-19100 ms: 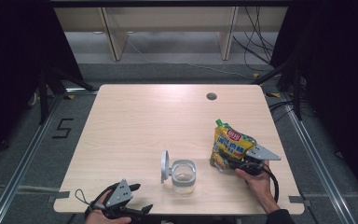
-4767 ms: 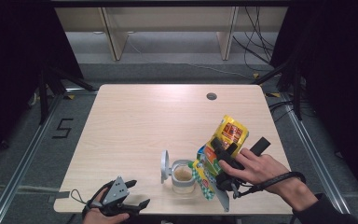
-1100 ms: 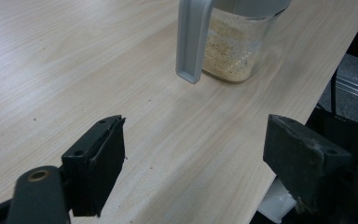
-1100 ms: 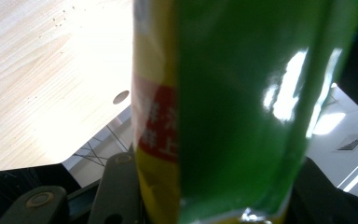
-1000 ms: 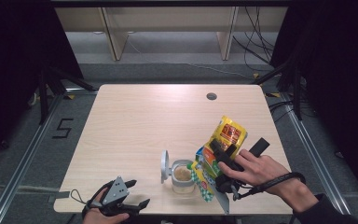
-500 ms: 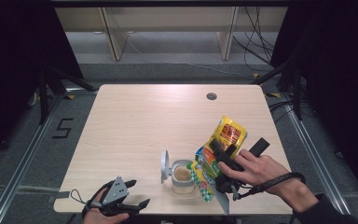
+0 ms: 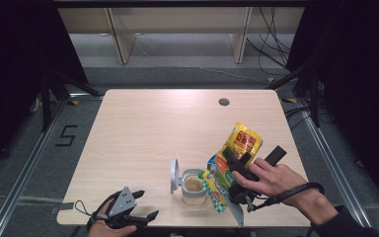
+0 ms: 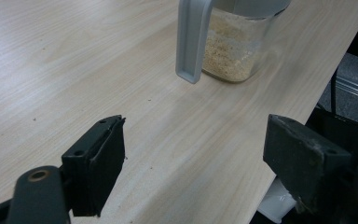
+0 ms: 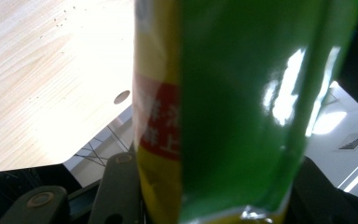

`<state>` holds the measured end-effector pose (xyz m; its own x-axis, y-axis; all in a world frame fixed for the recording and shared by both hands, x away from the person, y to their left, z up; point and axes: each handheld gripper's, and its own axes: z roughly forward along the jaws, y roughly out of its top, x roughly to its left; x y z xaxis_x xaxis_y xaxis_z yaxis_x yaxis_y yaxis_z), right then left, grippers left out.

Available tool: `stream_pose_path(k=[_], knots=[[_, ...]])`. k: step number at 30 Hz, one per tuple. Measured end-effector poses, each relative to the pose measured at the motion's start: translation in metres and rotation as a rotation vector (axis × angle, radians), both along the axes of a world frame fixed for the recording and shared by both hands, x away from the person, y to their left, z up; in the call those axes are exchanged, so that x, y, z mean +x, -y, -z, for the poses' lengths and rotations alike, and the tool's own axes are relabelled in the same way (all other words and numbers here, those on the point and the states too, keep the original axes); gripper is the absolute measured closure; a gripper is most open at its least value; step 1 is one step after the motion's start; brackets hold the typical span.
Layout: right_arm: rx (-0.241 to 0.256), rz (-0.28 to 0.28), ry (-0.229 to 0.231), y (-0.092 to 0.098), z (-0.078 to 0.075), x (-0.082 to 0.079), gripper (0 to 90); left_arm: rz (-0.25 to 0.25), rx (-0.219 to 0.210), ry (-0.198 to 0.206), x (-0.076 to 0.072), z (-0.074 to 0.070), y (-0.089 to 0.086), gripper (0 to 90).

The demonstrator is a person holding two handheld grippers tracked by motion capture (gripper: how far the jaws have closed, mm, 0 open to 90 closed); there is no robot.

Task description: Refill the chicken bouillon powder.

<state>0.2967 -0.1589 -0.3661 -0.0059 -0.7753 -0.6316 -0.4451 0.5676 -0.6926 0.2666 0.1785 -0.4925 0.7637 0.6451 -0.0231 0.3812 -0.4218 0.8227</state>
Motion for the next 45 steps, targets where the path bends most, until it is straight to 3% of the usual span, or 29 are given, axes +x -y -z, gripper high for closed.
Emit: stream_pose_path(k=[10,12,15,16,17,23,24,25,45], knots=[[0.007,0.010,0.001,0.0009,0.0008,0.0002,59.9,-0.002,-0.005,0.001,-0.0003,0.0003,0.0002,20.1],[0.007,0.010,0.000,0.0010,0.0006,0.0003,59.9,-0.009,-0.039,-0.004,-0.0013,0.0010,0.0021,20.1],[0.006,0.009,-0.002,0.0007,-0.0002,0.0002,60.0,-0.010,-0.043,-0.006,-0.0015,0.0011,0.0023,20.1],[0.009,0.009,-0.002,0.0011,0.0001,0.0002,60.0,-0.001,-0.003,0.001,-0.0003,0.0002,0.0000,20.1],[0.009,0.009,-0.002,0.0011,0.0001,0.0002,60.0,-0.001,-0.003,0.001,-0.0003,0.0002,0.0000,20.1],[0.004,0.009,-0.002,0.0010,-0.0007,0.0005,60.1,-0.010,-0.044,-0.006,-0.0015,0.0011,0.0023,20.1],[0.004,0.009,-0.002,0.0010,-0.0007,0.0005,60.1,-0.010,-0.044,-0.006,-0.0015,0.0011,0.0023,20.1],[0.004,0.008,-0.002,0.0010,-0.0006,0.0005,60.1,-0.001,-0.005,0.001,-0.0003,0.0003,0.0001,20.1],[-0.003,0.006,-0.003,0.0015,-0.0008,-0.0001,60.3,-0.002,-0.005,0.001,-0.0003,0.0001,0.0000,20.1]])
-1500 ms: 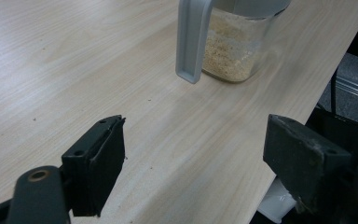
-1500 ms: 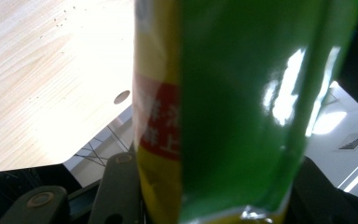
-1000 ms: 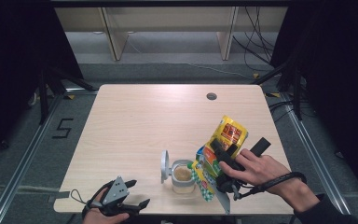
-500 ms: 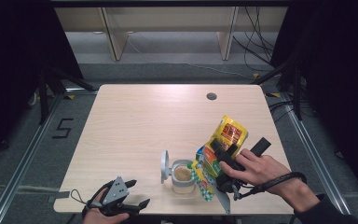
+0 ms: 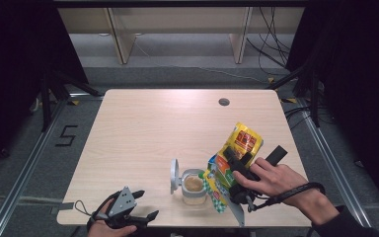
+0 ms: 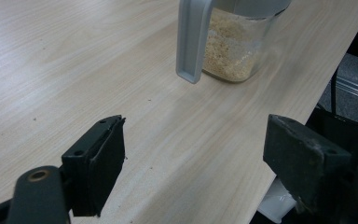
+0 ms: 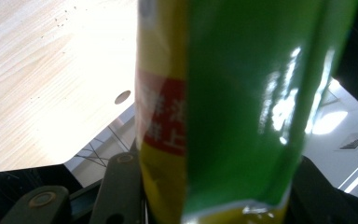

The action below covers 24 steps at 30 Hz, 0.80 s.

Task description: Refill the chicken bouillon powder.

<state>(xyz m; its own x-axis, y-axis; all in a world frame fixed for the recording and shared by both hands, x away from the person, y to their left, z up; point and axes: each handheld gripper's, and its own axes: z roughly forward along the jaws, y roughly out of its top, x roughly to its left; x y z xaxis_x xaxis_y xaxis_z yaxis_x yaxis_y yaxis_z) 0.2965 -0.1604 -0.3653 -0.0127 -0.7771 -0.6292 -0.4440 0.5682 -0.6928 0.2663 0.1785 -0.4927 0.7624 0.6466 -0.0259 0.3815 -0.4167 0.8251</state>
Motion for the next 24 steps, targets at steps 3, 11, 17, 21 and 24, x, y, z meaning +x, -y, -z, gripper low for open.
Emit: stream_pose_path(k=[3,11,17,21,24], knots=[[0.000,-0.005,-0.004,-0.0006,0.0005,0.0003,60.5,-0.001,-0.001,0.000,0.0000,0.0000,-0.0001,20.1],[0.001,-0.006,-0.010,-0.0007,0.0006,-0.0001,60.6,0.000,0.000,0.000,0.0000,0.0000,0.0000,20.1],[0.000,0.001,-0.006,0.0000,0.0004,-0.0005,60.8,0.000,0.003,-0.001,0.0003,-0.0002,-0.0001,20.1],[-0.001,0.000,-0.006,0.0002,0.0004,-0.0004,60.9,0.000,0.003,0.000,0.0003,-0.0002,-0.0002,20.1],[0.005,0.000,-0.011,0.0004,0.0009,-0.0003,61.0,0.001,0.003,-0.001,0.0003,-0.0001,-0.0002,20.1]])
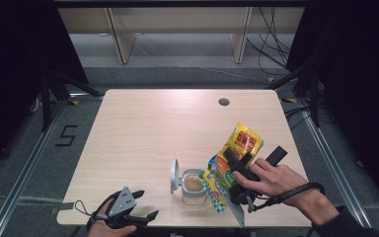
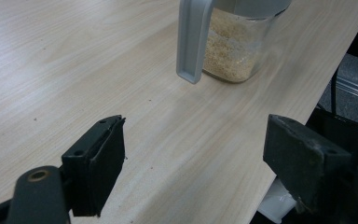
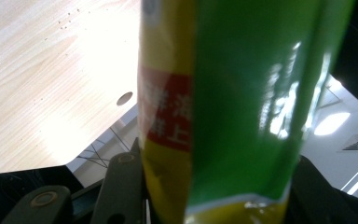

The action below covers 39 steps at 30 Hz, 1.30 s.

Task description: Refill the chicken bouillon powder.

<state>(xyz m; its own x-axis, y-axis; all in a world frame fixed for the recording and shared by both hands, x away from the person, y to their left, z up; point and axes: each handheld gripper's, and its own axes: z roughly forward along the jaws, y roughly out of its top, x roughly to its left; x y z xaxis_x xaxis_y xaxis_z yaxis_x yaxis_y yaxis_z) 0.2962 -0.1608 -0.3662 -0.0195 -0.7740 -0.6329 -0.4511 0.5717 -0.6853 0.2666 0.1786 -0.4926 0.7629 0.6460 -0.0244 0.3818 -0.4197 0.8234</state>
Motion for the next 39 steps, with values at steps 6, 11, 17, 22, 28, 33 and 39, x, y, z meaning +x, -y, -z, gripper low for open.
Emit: stream_pose_path(k=[6,11,17,22,28,33,39], knots=[[-0.003,-0.004,-0.001,-0.0007,-0.0002,-0.0001,61.1,-0.001,-0.004,0.001,-0.0003,0.0001,0.0001,20.1],[-0.007,-0.009,-0.003,-0.0006,-0.0003,0.0001,61.1,-0.008,-0.035,-0.004,-0.0012,0.0009,0.0020,20.1],[-0.008,-0.002,0.002,0.0002,-0.0010,-0.0001,61.3,-0.007,-0.035,-0.005,-0.0012,0.0009,0.0018,20.1],[0.000,-0.001,0.002,0.0007,-0.0007,-0.0001,61.4,-0.007,-0.035,-0.005,-0.0011,0.0009,0.0018,20.1],[-0.006,-0.004,0.006,0.0009,-0.0004,-0.0003,61.5,-0.011,-0.046,-0.006,-0.0014,0.0012,0.0025,20.1],[-0.001,-0.002,-0.002,0.0009,-0.0008,-0.0002,61.5,-0.008,-0.036,-0.005,-0.0012,0.0009,0.0018,20.1],[0.006,0.002,-0.004,0.0011,-0.0014,-0.0004,61.6,-0.002,-0.005,0.001,-0.0002,0.0002,0.0002,20.1]])
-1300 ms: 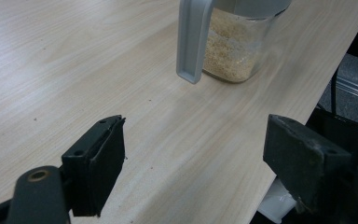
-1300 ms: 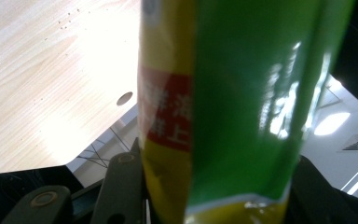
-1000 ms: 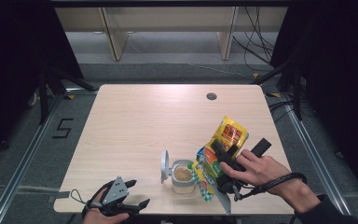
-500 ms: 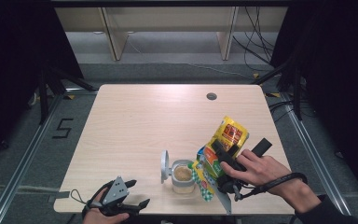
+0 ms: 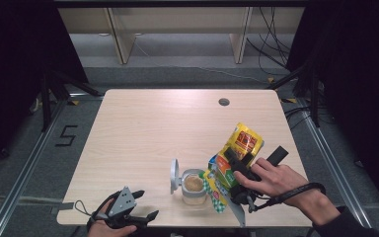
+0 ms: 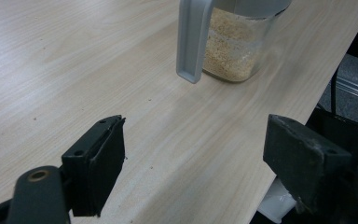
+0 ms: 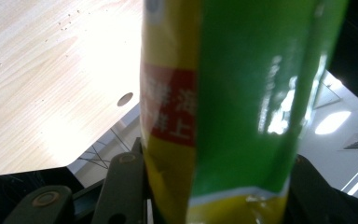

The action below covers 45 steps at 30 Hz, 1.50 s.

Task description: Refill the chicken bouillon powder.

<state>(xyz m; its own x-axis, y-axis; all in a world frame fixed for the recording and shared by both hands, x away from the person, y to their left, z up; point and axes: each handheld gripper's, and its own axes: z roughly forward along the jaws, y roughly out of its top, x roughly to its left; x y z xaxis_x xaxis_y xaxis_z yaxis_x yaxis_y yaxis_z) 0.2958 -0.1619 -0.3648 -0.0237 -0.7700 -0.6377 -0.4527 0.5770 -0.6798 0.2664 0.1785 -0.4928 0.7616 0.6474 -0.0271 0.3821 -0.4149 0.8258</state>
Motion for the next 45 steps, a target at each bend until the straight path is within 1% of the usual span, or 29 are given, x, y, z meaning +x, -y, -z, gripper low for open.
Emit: stream_pose_path(k=[1,2,3,10,11,14,16,22,34,35,37,38,39,40,42,45], knots=[[0.001,-0.008,-0.003,-0.0004,0.0006,0.0002,61.6,0.000,0.000,0.000,0.0000,0.0000,0.0000,20.1],[0.001,-0.008,-0.003,-0.0004,0.0006,0.0002,61.6,0.000,0.001,0.000,-0.0001,0.0000,-0.0001,20.1],[-0.009,-0.005,0.000,-0.0002,0.0008,0.0003,61.7,0.000,0.001,0.000,0.0000,0.0000,0.0000,20.1],[-0.010,-0.005,-0.003,-0.0001,0.0013,0.0004,61.7,0.000,0.000,0.000,0.0000,-0.0001,-0.0002,20.1],[-0.015,-0.012,-0.007,-0.0006,0.0010,0.0005,61.8,0.002,0.004,-0.002,0.0001,-0.0003,-0.0003,20.1],[-0.002,-0.006,-0.010,0.0001,0.0017,0.0001,61.8,0.000,0.001,0.000,-0.0001,-0.0001,-0.0001,20.1],[-0.014,-0.006,-0.008,0.0001,0.0011,0.0004,61.8,0.001,0.002,0.001,0.0002,0.0000,-0.0001,20.1],[-0.008,-0.005,-0.010,0.0003,0.0015,0.0005,61.9,0.001,0.003,0.000,0.0003,-0.0002,-0.0002,20.1],[-0.012,-0.005,-0.017,-0.0002,0.0014,0.0008,62.0,0.000,0.003,0.000,0.0003,-0.0002,-0.0002,20.1],[-0.007,-0.005,-0.013,0.0000,0.0016,0.0005,62.0,-0.001,-0.001,0.003,0.0002,0.0001,-0.0001,20.1],[-0.011,-0.005,-0.014,-0.0003,0.0010,0.0006,62.1,0.001,0.005,0.000,0.0003,-0.0003,-0.0002,20.1],[0.008,-0.005,-0.008,0.0000,0.0007,0.0000,62.1,0.001,0.005,0.000,0.0003,-0.0003,-0.0002,20.1],[0.008,-0.005,-0.008,0.0000,0.0007,0.0000,62.1,0.001,0.005,0.001,0.0003,-0.0003,-0.0003,20.1],[0.002,-0.005,-0.020,-0.0003,0.0007,0.0006,62.1,0.000,0.004,0.000,0.0003,-0.0003,-0.0003,20.1],[-0.014,-0.009,-0.012,-0.0008,-0.0007,0.0006,62.1,0.000,0.004,0.000,0.0003,-0.0002,-0.0003,20.1],[-0.012,-0.008,-0.014,-0.0006,-0.0006,0.0005,62.1,0.001,0.003,-0.001,0.0002,-0.0003,-0.0003,20.1]])
